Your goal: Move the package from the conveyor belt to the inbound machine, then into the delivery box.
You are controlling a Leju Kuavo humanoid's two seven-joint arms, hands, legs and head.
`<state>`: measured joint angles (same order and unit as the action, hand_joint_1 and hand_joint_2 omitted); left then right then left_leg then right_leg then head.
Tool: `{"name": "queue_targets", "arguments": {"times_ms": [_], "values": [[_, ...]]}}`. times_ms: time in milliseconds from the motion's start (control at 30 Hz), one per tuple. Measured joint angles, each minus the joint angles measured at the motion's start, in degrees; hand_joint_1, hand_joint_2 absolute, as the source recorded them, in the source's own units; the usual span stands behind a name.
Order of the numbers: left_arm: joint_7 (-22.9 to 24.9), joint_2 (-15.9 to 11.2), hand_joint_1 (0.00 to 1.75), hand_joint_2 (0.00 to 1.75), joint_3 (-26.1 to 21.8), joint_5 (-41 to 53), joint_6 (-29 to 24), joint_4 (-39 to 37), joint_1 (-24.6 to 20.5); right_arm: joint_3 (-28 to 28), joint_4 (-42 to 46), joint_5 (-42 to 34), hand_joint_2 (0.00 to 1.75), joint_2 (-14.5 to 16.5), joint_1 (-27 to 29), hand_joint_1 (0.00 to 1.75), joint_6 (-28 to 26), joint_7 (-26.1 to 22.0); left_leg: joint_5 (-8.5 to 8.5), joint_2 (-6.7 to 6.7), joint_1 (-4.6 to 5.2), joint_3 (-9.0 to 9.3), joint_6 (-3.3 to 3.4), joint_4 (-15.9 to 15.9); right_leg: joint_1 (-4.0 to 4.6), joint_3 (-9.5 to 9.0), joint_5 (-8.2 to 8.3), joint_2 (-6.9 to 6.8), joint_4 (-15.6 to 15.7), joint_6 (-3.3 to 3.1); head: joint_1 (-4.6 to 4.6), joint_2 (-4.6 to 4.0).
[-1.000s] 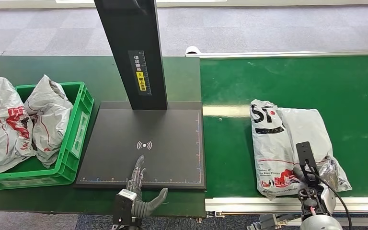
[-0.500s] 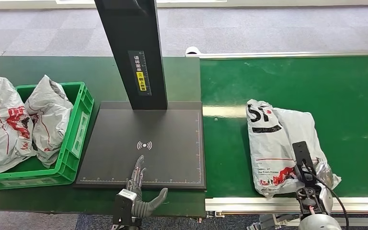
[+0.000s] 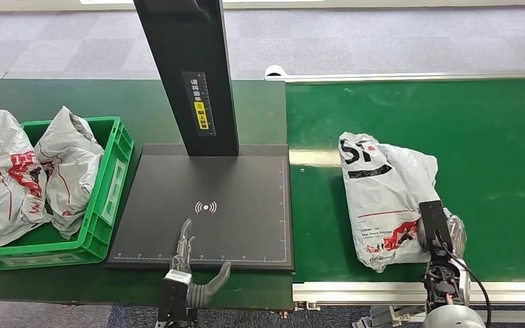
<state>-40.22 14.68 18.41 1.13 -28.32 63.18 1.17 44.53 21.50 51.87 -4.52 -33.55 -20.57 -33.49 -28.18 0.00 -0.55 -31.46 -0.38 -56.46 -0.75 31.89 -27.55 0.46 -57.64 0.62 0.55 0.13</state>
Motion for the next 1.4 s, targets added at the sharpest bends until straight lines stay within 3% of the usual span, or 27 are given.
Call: {"name": "queue_targets", "arguments": {"times_ms": [100,233,400,500,600,867,1000,1200,1400], "values": [[0.0,-0.5,0.00,1.75,0.8,1.1,-4.5,3.6,0.8,-3.5,8.8,-2.2,1.75,3.3,2.7,1.75,-0.4,-2.5,0.00,0.01,-0.01,0.00,0.00,0.0,0.01,0.05,-0.01,-0.01,0.0,0.00,-0.01,0.00],[0.0,-2.4,0.00,1.75,4.2,2.2,-8.5,9.8,1.4,-18.0,31.0,-6.8,1.75,8.7,11.9,1.75,0.6,3.4,-0.01,0.11,-0.01,-0.12,-0.01,0.0,0.03,0.17,-0.04,0.08,0.0,-0.03,0.01,-0.01],[0.0,-1.9,0.00,1.75,1.3,-1.7,3.5,17.0,3.7,-36.9,47.8,-11.4,1.75,10.6,18.4,1.75,2.4,7.9,-0.02,0.31,-0.03,-0.20,-0.04,0.1,0.05,0.29,-0.06,0.25,0.0,-0.06,-0.04,0.00],[0.0,-0.3,0.00,1.75,-3.0,-2.4,10.4,18.7,4.6,-44.3,49.3,-14.1,1.75,11.8,18.6,1.75,5.0,7.7,-0.01,0.29,-0.03,-0.21,-0.04,0.1,0.05,0.25,-0.05,0.24,0.0,-0.06,-0.05,-0.01],[0.0,1.4,0.00,1.75,-7.5,-2.0,13.7,19.3,4.9,-50.2,47.3,-16.1,1.75,13.5,18.0,1.75,6.5,7.0,0.01,0.22,-0.02,-0.19,-0.04,0.1,0.05,0.23,-0.04,0.17,0.0,-0.06,-0.05,0.00],[0.0,1.6,0.00,1.75,-11.1,0.5,7.4,21.1,4.9,-57.3,31.2,-22.7,1.75,19.8,10.5,1.73,9.9,3.9,0.06,0.03,-0.04,-0.22,-0.07,0.1,0.07,0.23,-0.05,0.00,-0.1,-0.07,-0.07,0.00],[0.0,-1.1,0.00,1.75,-11.6,3.5,6.2,21.6,4.1,-58.7,25.3,-26.1,1.75,22.5,8.8,0.00,10.8,2.8,0.06,0.02,-0.05,-0.23,-0.08,0.1,0.08,0.27,-0.06,-0.02,-0.1,-0.08,-0.07,0.00],[0.1,-5.7,0.00,1.75,-13.8,11.6,13.5,16.2,-1.3,-60.1,20.5,-30.4,1.75,24.2,7.4,0.00,12.7,1.2,0.08,0.03,-0.05,-0.23,-0.08,0.1,0.07,0.26,-0.04,-0.03,-0.1,-0.10,-0.08,0.01],[0.1,-7.3,0.00,1.75,-18.5,15.7,16.3,14.0,-5.9,-60.2,17.7,-31.2,1.75,24.3,6.6,0.00,14.2,-0.5,0.13,0.00,-0.04,-0.25,-0.08,0.1,0.07,0.26,-0.02,-0.05,-0.1,-0.10,-0.09,0.01]]}}
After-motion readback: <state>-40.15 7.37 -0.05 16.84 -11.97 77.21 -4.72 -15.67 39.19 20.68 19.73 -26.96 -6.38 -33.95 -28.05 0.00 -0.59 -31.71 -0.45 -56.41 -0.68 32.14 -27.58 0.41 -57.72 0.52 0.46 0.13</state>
